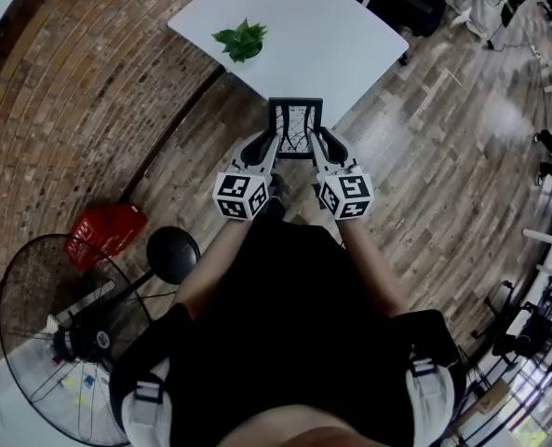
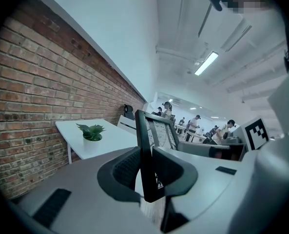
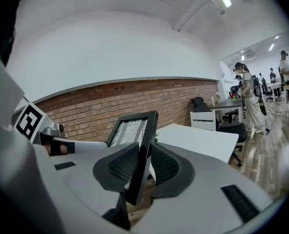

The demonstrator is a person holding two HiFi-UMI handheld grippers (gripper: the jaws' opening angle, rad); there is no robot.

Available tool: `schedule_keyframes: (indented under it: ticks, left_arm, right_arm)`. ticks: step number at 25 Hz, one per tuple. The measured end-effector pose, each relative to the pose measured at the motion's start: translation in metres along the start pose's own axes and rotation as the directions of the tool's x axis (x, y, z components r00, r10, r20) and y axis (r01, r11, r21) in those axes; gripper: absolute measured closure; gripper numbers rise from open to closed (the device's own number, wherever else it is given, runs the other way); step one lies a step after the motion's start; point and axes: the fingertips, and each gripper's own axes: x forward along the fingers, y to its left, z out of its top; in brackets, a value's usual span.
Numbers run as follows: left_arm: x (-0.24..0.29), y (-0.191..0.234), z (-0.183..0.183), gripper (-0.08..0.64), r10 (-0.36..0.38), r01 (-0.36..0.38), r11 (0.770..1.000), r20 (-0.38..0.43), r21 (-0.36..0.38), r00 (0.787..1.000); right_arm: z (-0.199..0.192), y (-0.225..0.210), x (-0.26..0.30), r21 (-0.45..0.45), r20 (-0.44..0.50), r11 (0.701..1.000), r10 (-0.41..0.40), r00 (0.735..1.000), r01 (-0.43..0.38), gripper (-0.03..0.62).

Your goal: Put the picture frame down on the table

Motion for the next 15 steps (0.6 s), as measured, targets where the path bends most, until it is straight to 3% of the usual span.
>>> schedule_keyframes:
  ticks: [15]
  left_arm:
    - [0.076, 0.064, 0.032, 0.474, -0.132, 0.133, 0.991, -0.055, 0.025, 0.990]
  right_arm:
    - [0.021, -0.027, 0.082, 0.048, 0.036, 0.988, -0.148, 0.988, 0.146, 0.515]
